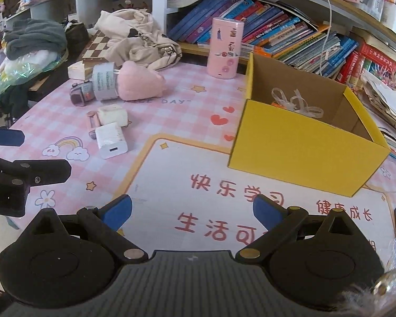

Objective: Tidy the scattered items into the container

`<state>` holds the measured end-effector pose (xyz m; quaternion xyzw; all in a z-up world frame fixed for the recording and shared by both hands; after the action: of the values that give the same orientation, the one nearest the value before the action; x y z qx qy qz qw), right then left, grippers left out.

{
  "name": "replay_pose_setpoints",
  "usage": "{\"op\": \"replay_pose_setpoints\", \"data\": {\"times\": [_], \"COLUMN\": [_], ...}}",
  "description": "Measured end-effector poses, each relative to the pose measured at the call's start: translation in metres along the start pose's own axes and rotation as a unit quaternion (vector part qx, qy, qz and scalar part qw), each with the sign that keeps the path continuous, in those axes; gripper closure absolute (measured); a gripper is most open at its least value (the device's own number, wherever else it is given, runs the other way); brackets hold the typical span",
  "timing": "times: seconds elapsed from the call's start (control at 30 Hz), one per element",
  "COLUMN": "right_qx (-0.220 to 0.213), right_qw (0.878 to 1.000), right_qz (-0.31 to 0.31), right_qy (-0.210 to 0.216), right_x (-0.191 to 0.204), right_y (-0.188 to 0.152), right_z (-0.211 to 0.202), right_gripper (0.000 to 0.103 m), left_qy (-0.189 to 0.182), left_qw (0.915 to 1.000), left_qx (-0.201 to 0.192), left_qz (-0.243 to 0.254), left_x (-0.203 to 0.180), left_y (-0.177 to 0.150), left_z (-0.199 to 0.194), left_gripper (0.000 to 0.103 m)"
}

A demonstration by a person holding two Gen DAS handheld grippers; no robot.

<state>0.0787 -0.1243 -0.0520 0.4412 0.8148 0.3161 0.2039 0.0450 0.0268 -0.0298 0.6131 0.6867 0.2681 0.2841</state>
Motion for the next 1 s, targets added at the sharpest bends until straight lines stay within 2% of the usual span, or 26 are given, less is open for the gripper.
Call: {"op": "replay_pose_setpoints", "data": {"times": [0.57,1.0], "right_qx": [-0.003,-0.01], "right_qw": [0.999,0.999], "right_qz": [-0.043,-0.041], "right_qy": [0.026,0.032], "right_x": [0.04,0.035], "right_y": [0.008,0.016], "right_z": [0.002,0.011], "right_gripper": [0.004,0.004], "left_qy": [0.019,0.028], "left_qw": [0.9989,0.9981], "left_qx": [-0.011,-0.009], "left_qz": [-0.042,-0.053], "left_x": [0.036,0.041], "left_y": [-0.01,-0.008], "left_z": [-0.016,-0.011], "left_gripper": [0.001,0.001]}}
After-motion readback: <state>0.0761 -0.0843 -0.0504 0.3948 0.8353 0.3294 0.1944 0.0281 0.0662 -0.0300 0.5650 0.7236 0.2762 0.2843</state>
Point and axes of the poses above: each gripper's, at about its wrist camera, not at the fingertips, and z roughly the way its jaws point, x to its left, y to its top, the point moved 5 cm from there along z, roughly the way its jaws point
